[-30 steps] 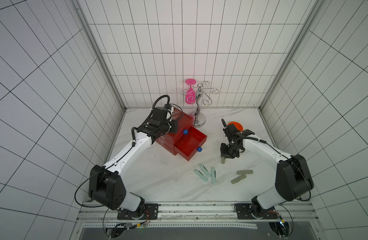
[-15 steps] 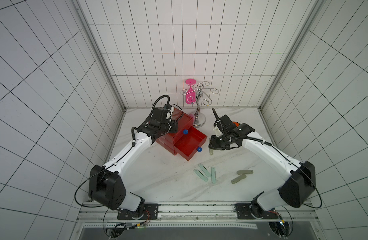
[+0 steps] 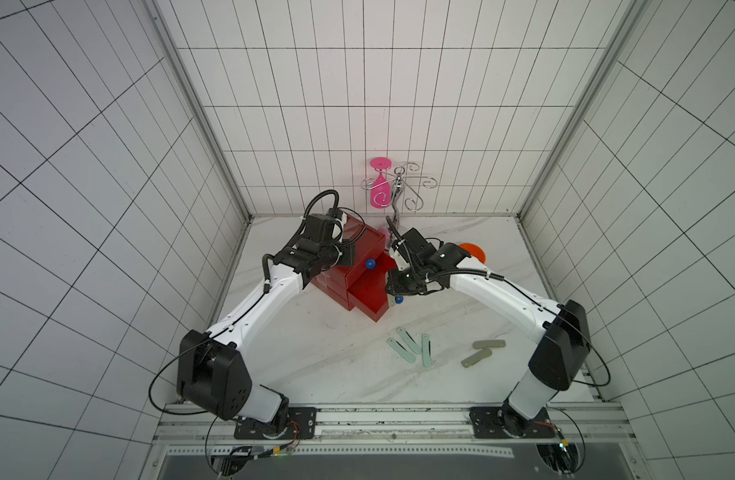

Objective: Place the fruit knives into the drawer by color
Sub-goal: Place the fruit knife in the drawer.

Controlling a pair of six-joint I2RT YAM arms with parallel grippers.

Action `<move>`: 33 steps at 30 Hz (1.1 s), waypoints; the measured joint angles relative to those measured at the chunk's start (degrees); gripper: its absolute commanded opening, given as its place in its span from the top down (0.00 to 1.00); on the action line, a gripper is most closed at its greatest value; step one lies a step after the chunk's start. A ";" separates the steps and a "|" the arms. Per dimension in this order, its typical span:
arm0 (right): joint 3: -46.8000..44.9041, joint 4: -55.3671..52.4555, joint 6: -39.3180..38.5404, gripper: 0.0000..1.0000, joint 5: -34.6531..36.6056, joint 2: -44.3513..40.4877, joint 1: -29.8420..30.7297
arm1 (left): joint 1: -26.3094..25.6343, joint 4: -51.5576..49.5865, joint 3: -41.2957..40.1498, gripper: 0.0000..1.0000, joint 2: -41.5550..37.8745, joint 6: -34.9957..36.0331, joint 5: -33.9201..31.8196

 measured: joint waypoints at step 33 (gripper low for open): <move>4.72 3.26 1.95 0.79 -0.52 8.57 1.40 | 0.57 -0.09 0.00 1.00 0.00 -0.02 1.07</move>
